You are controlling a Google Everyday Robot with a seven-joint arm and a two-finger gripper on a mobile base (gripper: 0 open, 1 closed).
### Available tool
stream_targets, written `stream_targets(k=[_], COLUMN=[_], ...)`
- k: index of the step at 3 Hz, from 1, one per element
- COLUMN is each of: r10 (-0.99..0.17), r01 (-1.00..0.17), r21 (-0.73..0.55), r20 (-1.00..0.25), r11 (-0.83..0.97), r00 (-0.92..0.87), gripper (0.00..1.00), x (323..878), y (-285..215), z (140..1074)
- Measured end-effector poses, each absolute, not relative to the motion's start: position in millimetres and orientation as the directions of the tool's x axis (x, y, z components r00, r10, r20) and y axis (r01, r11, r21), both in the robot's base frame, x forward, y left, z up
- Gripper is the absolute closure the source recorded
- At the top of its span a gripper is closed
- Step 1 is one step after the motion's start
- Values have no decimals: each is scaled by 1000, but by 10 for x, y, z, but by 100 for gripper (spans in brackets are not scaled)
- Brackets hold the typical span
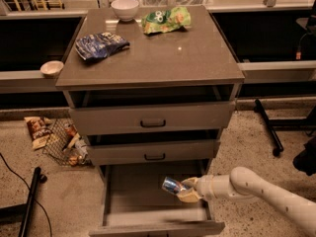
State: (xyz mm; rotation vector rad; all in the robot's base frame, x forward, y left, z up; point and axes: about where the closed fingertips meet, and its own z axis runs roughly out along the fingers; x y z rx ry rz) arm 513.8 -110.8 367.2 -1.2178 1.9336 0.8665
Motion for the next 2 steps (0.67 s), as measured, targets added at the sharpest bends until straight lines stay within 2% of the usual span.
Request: stream_targets(k=[2], r10=[-530], r01=[-896], r21=[193], r20=[-749], r11=[401], r00=[-399], gripper=[100], x=[5292], y=[-1202], z=[2697])
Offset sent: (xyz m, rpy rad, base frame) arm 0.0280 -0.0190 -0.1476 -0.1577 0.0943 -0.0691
